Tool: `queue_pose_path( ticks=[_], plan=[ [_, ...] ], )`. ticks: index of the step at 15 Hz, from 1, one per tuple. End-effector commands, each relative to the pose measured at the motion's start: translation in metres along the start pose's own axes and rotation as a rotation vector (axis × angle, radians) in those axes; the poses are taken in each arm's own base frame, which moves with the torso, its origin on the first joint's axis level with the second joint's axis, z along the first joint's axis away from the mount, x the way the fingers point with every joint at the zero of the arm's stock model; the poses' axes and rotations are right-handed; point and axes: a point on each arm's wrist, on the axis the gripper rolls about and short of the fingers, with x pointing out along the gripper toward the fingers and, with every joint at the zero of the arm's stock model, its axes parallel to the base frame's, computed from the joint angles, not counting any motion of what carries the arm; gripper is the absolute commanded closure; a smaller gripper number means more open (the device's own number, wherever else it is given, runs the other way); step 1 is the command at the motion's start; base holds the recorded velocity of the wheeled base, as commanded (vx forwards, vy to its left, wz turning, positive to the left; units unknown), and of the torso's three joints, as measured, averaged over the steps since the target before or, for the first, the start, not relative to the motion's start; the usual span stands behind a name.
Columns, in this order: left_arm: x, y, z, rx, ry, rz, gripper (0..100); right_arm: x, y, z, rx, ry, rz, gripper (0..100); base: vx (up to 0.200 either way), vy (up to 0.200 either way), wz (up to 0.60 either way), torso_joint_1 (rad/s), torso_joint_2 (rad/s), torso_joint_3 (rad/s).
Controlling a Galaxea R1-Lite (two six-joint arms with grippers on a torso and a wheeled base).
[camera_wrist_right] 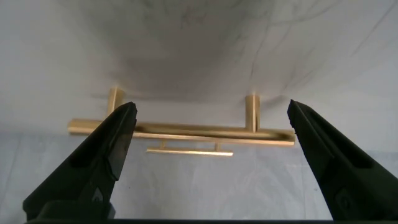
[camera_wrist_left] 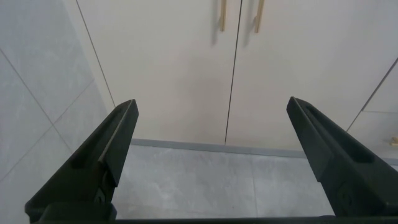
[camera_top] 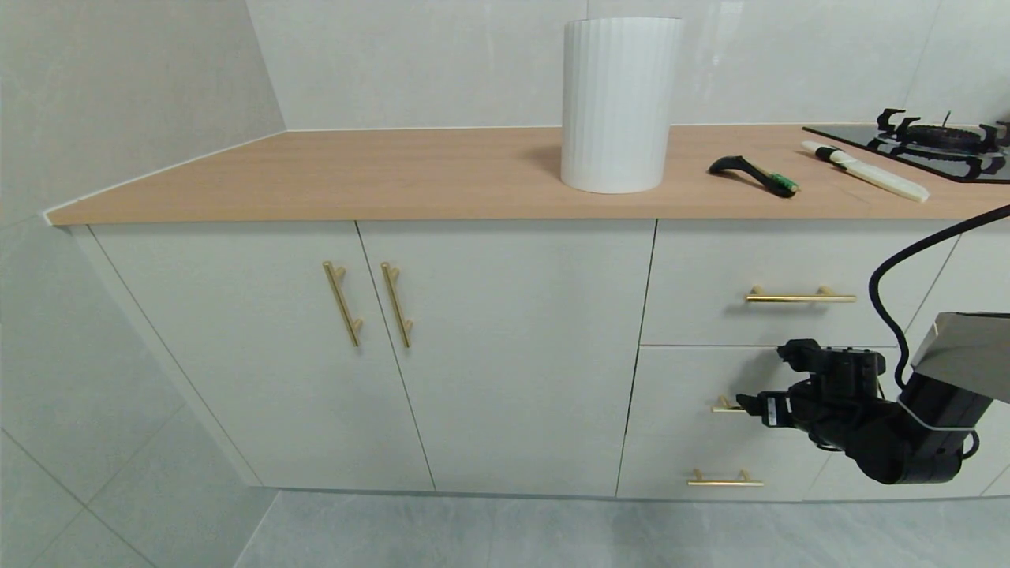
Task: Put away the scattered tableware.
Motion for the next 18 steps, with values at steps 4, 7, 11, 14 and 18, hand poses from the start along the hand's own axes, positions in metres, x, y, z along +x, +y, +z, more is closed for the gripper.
queue_pose_path(
  ticks=[4,7,11,14,18],
  plan=[
    [0.0,0.0,0.0,0.0,0.001,0.001,0,0.008,0.0,-0.004,-0.001,0.004,-0.006,0,0.0,0.0,0.0,0.0,0.0,0.0],
    [0.0,0.0,0.0,0.0,0.001,0.001,0,0.008,0.0,-0.007,-0.003,0.014,-0.004,0,0.0,0.0,0.0,0.0,0.0,0.0],
    [0.0,0.0,0.0,0.0,0.001,0.001,0,0.005,0.001,-0.011,-0.005,0.031,-0.003,0,0.0,0.0,0.0,0.0,0.0,0.0],
    [0.0,0.0,0.0,0.0,0.001,0.001,0,0.0,0.001,-0.014,-0.008,0.045,0.001,0,0.0,0.0,0.0,0.0,0.0,0.0],
    [0.0,0.0,0.0,0.0,0.001,0.001,0,-0.013,0.001,-0.014,-0.008,0.058,0.009,0,0.0,0.0,0.0,0.0,0.0,0.0]
  ],
)
